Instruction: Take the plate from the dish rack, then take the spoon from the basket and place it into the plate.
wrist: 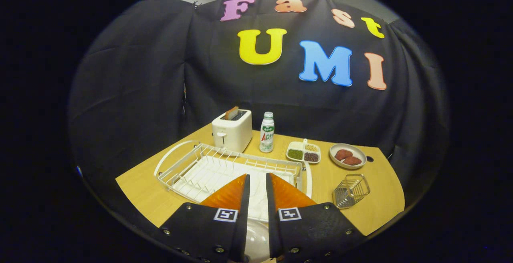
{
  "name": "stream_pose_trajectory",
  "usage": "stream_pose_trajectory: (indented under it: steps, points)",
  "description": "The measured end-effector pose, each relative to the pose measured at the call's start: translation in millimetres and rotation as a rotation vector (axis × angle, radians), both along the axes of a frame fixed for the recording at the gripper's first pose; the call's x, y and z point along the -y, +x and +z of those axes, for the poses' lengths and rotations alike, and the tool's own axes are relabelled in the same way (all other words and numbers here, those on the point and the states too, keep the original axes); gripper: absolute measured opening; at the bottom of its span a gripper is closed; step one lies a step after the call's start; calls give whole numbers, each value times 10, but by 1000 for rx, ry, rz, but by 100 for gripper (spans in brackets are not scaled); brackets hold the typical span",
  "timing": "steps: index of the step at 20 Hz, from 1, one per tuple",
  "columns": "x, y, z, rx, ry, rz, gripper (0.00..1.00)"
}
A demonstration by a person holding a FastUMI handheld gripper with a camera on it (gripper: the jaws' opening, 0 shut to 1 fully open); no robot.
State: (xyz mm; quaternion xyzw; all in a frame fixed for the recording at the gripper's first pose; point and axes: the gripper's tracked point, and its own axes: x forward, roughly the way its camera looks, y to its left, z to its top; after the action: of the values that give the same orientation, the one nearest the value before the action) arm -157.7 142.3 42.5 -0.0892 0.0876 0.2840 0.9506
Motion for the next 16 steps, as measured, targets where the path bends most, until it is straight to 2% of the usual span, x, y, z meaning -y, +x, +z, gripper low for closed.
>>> stream_pose_trajectory:
  steps: [6,8,10,11,12,16]
  points:
    - [204,213,706,110,91,-90,23]
    - [320,282,837,133,112,-132,52]
    - [421,344,935,149,140,-171,68]
    - [497,270,997,157,162,-179,83]
    - [495,377,1019,161,180,-185,97]
    - [625,455,1139,197,222,-189,97]
